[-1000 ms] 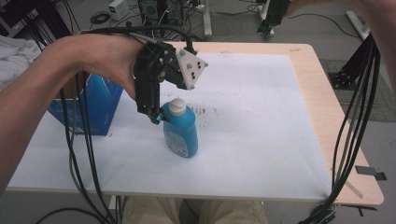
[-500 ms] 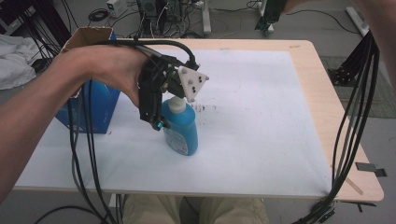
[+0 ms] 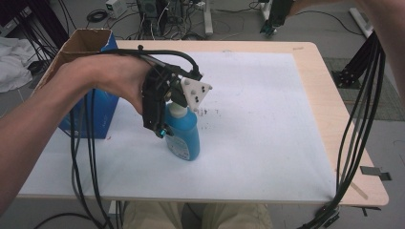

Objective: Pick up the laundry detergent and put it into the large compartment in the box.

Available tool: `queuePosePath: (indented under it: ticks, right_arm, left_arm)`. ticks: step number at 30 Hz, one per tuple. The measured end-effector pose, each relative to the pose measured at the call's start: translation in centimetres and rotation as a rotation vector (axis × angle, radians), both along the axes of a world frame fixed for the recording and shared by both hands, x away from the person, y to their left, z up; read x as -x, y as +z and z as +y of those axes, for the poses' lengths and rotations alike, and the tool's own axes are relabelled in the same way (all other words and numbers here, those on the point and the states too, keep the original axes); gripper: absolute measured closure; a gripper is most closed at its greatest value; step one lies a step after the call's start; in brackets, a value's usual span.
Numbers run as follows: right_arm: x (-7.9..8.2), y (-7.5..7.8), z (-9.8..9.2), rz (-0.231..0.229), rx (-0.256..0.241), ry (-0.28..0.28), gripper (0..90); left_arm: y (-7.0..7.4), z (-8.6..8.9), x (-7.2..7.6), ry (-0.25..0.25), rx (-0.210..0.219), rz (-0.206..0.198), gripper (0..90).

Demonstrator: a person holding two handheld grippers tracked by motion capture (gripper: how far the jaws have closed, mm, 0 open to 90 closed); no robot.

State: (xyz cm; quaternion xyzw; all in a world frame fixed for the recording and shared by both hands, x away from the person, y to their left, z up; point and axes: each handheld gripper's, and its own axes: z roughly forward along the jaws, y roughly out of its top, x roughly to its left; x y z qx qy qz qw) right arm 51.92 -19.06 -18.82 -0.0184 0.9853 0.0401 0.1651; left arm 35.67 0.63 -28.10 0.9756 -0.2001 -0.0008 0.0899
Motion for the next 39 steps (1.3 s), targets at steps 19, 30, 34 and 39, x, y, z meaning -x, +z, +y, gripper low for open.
queuePosePath:
  ticks: [19, 30, 34, 39]
  right_arm:
    - [0.16, 0.13, 0.00, -0.001, 0.000, -0.005, 12.3]
    - [0.24, 0.28, -0.11, -0.004, -0.003, -0.001, 12.2]
    - [0.24, 0.16, -0.15, -0.004, 0.005, -0.007, 12.3]
    - [0.33, 0.24, -0.05, -0.009, 0.001, 0.000, 12.3]
  left_arm:
    - [-0.06, -0.01, 0.14, -0.013, -0.009, 0.016, 26.2]
    - [-0.08, -0.08, -0.03, -0.007, -0.011, 0.026, 29.4]
    - [-0.17, -0.17, -0.03, -0.009, -0.015, 0.026, 30.3]
    - [-0.21, -0.21, 0.00, -0.012, -0.022, 0.025, 30.8]
